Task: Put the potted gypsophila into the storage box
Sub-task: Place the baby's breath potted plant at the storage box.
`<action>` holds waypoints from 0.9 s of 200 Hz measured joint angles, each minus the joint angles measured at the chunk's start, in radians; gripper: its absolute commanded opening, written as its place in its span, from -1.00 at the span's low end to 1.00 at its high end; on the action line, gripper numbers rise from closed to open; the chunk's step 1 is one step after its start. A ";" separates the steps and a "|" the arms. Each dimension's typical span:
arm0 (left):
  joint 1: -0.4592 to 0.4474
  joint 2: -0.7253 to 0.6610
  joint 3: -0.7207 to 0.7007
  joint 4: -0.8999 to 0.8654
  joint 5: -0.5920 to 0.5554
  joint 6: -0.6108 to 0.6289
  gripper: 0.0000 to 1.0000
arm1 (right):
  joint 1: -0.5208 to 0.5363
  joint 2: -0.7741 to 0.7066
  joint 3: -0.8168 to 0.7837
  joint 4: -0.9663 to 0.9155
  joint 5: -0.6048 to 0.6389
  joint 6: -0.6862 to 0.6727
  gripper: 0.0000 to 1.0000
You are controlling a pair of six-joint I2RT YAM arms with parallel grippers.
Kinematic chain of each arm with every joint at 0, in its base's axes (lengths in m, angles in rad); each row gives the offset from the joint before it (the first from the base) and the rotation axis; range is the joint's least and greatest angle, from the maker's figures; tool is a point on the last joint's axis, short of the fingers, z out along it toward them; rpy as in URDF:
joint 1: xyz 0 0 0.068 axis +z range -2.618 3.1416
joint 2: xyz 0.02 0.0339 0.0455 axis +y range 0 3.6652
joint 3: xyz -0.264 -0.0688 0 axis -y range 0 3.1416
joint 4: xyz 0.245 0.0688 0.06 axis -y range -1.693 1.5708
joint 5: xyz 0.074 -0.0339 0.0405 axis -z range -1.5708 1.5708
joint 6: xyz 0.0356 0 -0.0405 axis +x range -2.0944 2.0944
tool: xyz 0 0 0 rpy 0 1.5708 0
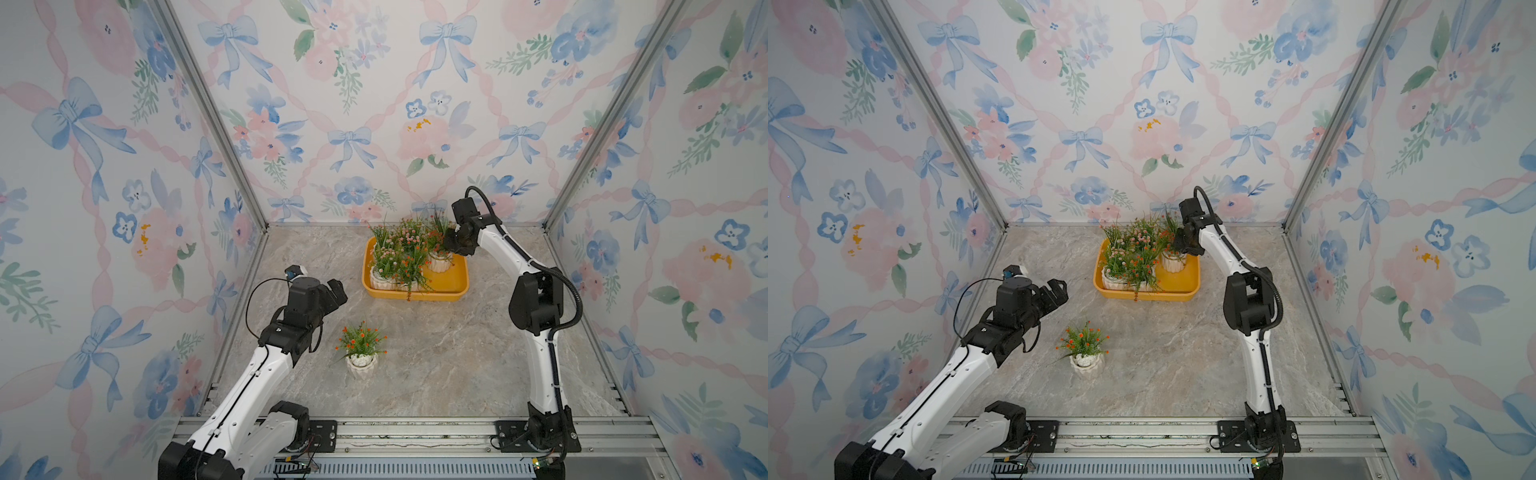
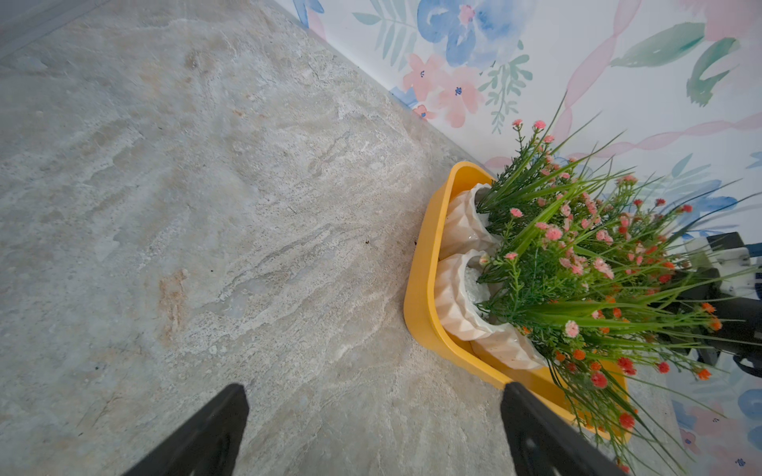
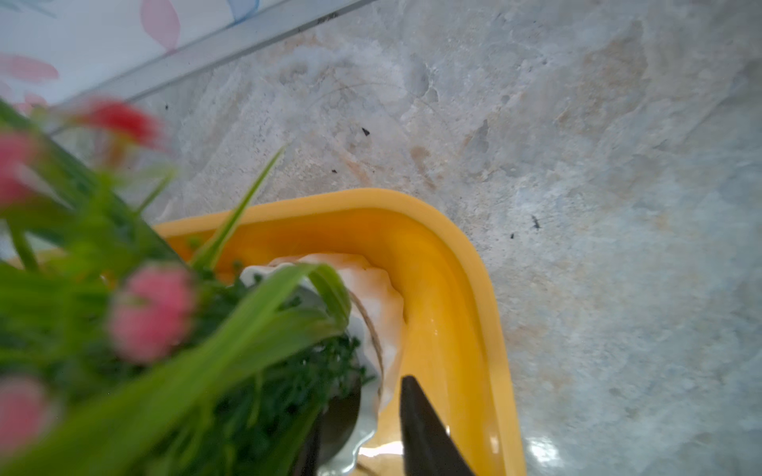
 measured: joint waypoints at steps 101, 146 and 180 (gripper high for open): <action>0.003 -0.058 -0.044 -0.003 0.056 0.004 0.96 | 0.029 -0.152 -0.137 0.077 0.129 -0.007 0.16; 0.019 -0.116 -0.092 -0.066 0.106 0.011 0.96 | 0.062 -0.375 -0.328 0.161 0.273 -0.001 0.29; 0.075 -0.207 -0.150 -0.111 0.160 0.012 0.96 | 0.115 -0.556 -0.495 0.254 0.386 -0.004 0.33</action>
